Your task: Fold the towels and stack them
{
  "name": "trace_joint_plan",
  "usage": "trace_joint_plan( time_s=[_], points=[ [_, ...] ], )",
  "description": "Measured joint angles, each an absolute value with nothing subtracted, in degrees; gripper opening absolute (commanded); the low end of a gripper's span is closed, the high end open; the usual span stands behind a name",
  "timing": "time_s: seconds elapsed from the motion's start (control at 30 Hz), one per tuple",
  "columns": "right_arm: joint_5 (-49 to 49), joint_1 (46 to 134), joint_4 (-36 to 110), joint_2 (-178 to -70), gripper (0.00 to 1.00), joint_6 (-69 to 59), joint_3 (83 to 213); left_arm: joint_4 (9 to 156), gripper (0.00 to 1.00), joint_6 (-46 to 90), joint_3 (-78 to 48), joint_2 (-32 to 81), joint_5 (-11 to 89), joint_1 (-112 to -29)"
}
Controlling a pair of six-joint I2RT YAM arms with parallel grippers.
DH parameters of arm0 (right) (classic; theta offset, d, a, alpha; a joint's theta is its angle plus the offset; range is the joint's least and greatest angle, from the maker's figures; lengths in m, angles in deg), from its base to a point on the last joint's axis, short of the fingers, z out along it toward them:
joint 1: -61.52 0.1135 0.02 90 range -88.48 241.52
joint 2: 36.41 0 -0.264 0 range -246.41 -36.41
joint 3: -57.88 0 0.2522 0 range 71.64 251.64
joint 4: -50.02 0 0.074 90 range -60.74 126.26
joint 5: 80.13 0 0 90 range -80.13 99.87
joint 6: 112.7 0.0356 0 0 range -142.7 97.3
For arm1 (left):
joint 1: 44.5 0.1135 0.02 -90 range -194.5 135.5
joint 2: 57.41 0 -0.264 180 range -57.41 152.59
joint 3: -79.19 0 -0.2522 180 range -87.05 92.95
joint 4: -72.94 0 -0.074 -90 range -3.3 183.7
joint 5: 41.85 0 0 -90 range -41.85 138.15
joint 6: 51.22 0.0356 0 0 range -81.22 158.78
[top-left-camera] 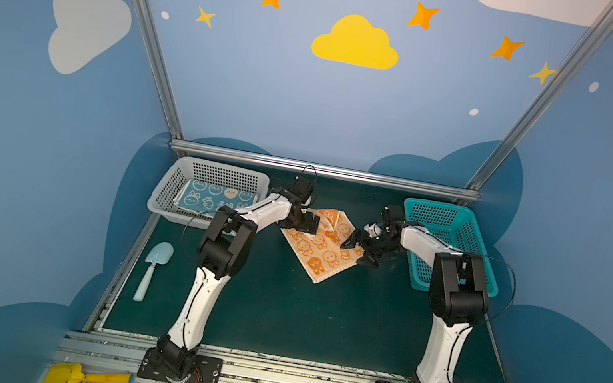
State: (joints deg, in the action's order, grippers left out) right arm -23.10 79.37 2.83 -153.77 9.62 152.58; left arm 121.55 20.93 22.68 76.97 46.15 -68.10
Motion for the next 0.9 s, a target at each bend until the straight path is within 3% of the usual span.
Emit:
trace_joint_plan(
  time_s=[0.27, 0.37, 0.77, 0.9],
  points=[
    [-24.76, 89.53, 5.02, -152.57, 0.88, 15.04, 150.73, 128.41, 1.00, 25.54, 40.08, 86.64, 48.07, -66.59],
    [-24.74, 90.25, 2.90, -152.03, 0.88, 14.84, 151.36, 129.83, 1.00, 26.88, 41.35, 86.81, 48.16, -66.48],
    [-15.69, 80.44, -6.85, -141.77, 0.89, 7.65, 151.86, 119.67, 1.00, 27.10, 16.56, 62.51, 49.21, -68.58],
    [-14.55, 79.39, -7.57, -142.65, 0.83, 6.62, 149.28, 115.32, 1.00, 25.02, 8.52, 54.72, 50.08, -69.98]
  ],
)
